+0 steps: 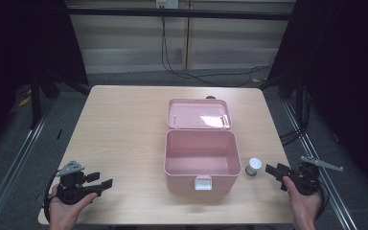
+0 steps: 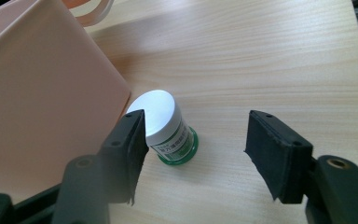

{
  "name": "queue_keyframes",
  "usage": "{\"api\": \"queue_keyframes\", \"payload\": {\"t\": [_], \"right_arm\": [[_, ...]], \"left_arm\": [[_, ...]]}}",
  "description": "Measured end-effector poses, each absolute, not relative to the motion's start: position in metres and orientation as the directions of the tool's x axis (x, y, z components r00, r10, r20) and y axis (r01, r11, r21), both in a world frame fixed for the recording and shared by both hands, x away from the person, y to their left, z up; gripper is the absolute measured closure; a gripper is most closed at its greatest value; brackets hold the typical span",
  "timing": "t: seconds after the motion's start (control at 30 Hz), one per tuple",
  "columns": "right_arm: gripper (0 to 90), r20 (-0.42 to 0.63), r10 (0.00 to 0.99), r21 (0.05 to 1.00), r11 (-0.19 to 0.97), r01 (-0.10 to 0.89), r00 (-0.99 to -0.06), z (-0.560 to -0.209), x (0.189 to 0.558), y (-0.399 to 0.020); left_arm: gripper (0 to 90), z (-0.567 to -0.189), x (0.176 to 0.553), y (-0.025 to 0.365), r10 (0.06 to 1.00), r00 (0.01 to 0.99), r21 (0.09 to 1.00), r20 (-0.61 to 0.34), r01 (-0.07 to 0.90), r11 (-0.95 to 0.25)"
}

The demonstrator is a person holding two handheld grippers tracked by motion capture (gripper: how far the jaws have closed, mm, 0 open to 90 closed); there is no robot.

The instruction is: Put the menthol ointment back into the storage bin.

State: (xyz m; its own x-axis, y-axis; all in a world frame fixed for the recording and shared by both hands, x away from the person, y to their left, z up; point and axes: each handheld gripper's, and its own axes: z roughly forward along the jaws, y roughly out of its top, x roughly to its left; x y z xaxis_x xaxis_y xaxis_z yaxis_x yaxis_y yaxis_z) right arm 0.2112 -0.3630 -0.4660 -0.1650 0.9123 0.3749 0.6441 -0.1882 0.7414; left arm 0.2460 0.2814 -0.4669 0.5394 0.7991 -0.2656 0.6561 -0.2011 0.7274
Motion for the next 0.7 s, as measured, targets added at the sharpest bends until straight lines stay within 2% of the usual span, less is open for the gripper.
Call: {"api": "queue_keyframes", "payload": {"t": [0.23,0.5,0.57,0.7], "right_arm": [[34.9,0.395,0.901,0.750,-0.202,0.630,-0.182,-0.463,0.210,-0.364],[36.0,0.366,0.909,0.719,-0.140,0.681,-0.198,-0.450,0.213,-0.363],[35.2,0.384,0.898,0.698,-0.129,0.704,-0.216,-0.445,0.215,-0.363],[33.9,0.355,0.901,0.680,-0.067,0.730,-0.248,-0.437,0.223,-0.362]], "left_arm": [[36.0,-0.467,0.246,0.281,0.799,0.543,0.724,-0.259,0.656,-0.211],[36.0,-0.467,0.246,0.280,0.792,0.553,0.728,-0.258,0.650,-0.217],[36.0,-0.466,0.246,0.280,0.792,0.550,0.728,-0.264,0.652,-0.210],[36.0,-0.467,0.245,0.279,0.793,0.548,0.729,-0.267,0.653,-0.206]]}}
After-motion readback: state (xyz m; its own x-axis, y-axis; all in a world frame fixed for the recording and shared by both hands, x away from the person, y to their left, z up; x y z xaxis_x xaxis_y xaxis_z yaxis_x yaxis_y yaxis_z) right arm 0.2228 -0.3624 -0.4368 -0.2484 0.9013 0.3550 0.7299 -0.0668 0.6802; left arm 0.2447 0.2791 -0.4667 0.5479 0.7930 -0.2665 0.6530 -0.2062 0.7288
